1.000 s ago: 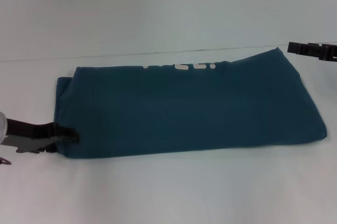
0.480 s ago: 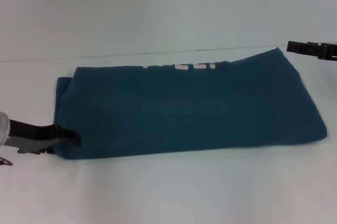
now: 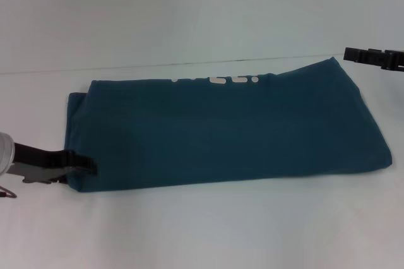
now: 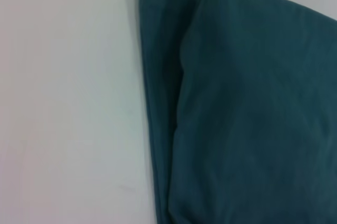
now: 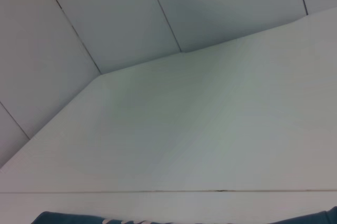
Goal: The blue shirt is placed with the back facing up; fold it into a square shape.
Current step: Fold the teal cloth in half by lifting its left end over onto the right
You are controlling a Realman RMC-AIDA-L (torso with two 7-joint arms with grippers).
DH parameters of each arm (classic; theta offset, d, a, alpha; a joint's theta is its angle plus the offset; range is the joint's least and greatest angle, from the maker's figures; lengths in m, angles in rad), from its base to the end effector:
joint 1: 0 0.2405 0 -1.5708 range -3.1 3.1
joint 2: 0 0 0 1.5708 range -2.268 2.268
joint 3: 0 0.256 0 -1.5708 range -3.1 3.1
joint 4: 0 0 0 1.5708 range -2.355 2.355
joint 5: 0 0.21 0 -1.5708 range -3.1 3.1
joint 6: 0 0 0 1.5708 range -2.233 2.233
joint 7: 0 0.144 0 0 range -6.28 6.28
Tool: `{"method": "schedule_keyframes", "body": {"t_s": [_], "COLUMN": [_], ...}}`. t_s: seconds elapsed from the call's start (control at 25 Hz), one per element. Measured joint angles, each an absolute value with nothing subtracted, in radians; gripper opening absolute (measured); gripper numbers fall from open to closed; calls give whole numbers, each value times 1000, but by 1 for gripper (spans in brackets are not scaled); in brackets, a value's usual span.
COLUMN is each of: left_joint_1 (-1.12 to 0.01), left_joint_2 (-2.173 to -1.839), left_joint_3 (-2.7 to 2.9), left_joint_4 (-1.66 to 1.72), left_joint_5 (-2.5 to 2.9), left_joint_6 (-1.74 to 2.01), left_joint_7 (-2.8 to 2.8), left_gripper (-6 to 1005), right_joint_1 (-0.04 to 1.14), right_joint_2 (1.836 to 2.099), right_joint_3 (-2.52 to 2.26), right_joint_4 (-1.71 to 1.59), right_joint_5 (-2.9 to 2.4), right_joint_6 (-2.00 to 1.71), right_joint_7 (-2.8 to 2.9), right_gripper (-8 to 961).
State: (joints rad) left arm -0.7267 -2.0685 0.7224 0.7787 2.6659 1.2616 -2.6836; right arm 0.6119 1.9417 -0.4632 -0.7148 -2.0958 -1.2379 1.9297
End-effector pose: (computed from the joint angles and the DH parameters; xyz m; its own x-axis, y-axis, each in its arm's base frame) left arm -0.2812 0.3939 0.0149 0.1601 0.9379 0.3076 0.9468 -0.0578 -0.3167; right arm 0.3024 0.4048 0.1096 0.4741 -0.5481 -0.6890 -0.8742 -0.3862 -0.2943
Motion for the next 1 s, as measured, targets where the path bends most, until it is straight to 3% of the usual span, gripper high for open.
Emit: {"method": "schedule_keyframes", "body": {"t_s": [0.08, 0.28, 0.72, 0.84, 1.0], "left_joint_1": [-727, -729, -729, -729, -727], "left_joint_2": [-2069, -2070, -2071, -2071, -2067], "left_joint_3": [729, 746, 747, 750, 750], "left_joint_4": [781, 782, 782, 783, 787], "left_joint_5": [2662, 2662, 2665, 2667, 2667], "left_joint_6": [1262, 1265, 1258, 1258, 1259], "left_joint_7": [-2672, -2657, -2657, -2657, -2657], "left_gripper": [717, 497, 255, 63, 12], "right_joint_1": [611, 609, 607, 607, 607], "right_joint_2": [1942, 1942, 1942, 1942, 1942], "right_joint_3": [-463, -463, -463, -463, -463], "right_joint_4": [-715, -715, -715, -715, -715], "right_joint_5": [-2095, -2095, -2093, -2093, -2093], "right_joint_6": [-1238, -1238, -1238, -1238, -1236], "right_joint_7": [1929, 1929, 1930, 1930, 1930], "right_gripper": [816, 815, 813, 813, 812]}}
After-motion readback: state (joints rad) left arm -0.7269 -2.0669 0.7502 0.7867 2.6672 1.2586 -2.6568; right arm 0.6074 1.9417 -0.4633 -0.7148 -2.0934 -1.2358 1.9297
